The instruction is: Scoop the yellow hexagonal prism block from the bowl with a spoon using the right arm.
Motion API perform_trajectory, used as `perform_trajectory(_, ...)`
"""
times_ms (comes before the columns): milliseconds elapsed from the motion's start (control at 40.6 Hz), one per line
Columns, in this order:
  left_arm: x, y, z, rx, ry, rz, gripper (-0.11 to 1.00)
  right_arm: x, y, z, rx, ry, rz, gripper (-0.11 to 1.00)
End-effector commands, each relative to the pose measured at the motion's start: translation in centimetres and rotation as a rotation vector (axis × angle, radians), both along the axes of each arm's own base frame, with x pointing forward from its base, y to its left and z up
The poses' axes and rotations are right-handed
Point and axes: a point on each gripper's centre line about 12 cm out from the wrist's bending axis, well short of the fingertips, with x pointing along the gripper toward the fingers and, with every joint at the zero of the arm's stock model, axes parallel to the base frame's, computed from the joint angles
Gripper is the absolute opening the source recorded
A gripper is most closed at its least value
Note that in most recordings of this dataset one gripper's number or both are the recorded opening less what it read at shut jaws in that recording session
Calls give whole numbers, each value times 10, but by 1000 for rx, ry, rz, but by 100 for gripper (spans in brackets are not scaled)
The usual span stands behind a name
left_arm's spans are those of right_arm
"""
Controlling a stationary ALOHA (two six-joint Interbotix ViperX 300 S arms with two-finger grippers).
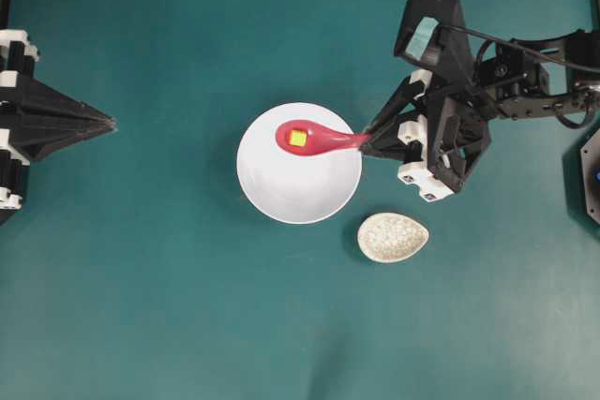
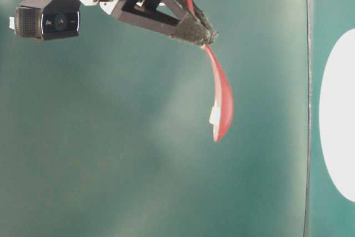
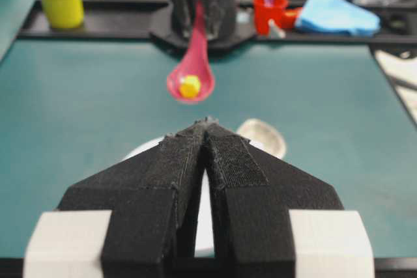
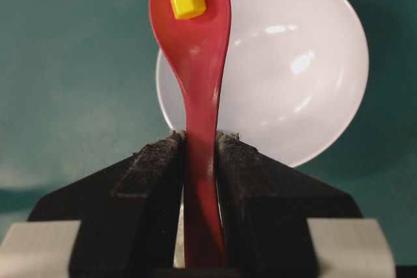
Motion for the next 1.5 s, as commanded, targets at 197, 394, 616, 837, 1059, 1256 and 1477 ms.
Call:
perform_trajectory(197,2,0,12,0,-31,-1,0,-2,2,12,-2,-37,6,22)
perform_trajectory(394,2,0,13,-2,-32,-1,0,-2,2,11,-2,-37,6,22)
perform_trajectory(616,2,0,13,-2,-35,-1,0,-2,2,13,-11,-46,10,22)
perform_trajectory(837,2,0,12,-2,-31,-1,0,0,2,13,-15,-53,8,22)
perform_trajectory(1059,3,0,12,-2,-32,-1,0,0,1,14,-17,-62,7,22)
perform_trajectory(1256,4,0,11,-2,-28,-1,0,0,1,14,-19,-62,7,22)
perform_trajectory(1477,4,0,12,-2,-29,-1,0,0,1,14,-19,-63,7,22)
